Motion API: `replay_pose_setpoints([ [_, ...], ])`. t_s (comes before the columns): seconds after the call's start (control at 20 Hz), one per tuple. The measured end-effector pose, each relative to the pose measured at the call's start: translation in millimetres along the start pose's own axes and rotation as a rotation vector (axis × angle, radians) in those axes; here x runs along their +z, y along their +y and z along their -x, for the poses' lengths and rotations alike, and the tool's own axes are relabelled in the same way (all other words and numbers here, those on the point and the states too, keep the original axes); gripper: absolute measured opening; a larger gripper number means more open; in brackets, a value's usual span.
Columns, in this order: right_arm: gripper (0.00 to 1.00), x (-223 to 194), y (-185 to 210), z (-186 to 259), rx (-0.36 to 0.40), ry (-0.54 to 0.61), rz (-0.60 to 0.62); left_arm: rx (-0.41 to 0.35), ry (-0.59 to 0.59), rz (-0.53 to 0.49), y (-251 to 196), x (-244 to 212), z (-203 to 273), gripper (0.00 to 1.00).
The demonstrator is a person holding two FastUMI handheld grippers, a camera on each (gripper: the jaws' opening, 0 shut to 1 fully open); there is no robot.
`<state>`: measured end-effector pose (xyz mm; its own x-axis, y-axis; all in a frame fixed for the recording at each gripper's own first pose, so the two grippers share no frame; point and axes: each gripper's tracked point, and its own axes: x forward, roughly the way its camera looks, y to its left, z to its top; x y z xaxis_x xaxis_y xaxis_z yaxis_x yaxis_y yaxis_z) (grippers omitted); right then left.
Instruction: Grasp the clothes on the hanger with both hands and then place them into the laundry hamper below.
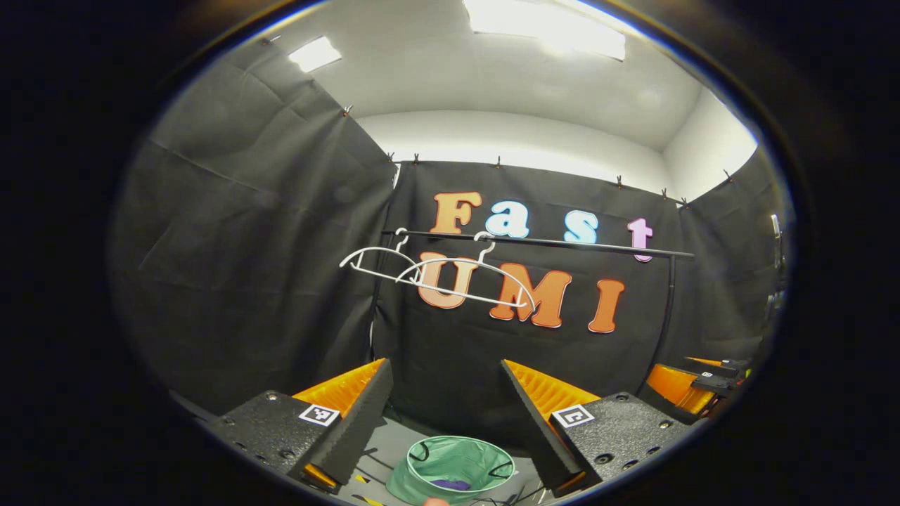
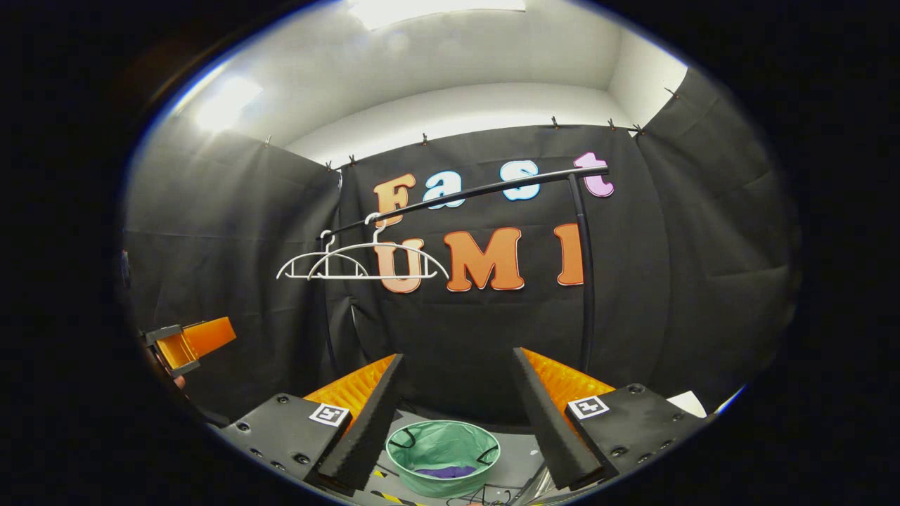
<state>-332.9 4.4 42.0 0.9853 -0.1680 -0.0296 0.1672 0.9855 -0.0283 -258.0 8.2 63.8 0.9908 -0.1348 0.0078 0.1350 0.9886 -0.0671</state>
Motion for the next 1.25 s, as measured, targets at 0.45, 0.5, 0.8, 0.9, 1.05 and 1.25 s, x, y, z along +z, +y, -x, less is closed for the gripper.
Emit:
replay_pose_setpoints([
  [0.45,0.98,-2,3,8,-0.007,0.001,0.038,0.004,0.024,-0.001,-1,-8,9,0.91],
  [0.5,0.98,-4,1,6,-0.014,0.006,0.042,0.005,0.023,-0.004,-1,-8,9,0.90],
  [0.8,0.98,-8,2,4,-0.016,0.018,0.035,0.005,0.017,-0.009,-1,-4,11,0.91],
  [0.9,0.98,-7,3,4,-0.014,0.017,0.036,0.008,0.013,-0.009,1,-3,13,0.91],
  [1.05,0.98,-8,7,5,-0.006,0.019,0.032,0.009,0.013,-0.007,1,-2,16,0.95],
  [1.25,0.98,-8,8,4,-0.008,0.013,0.041,0.006,0.009,-0.016,-2,0,13,0.90],
])
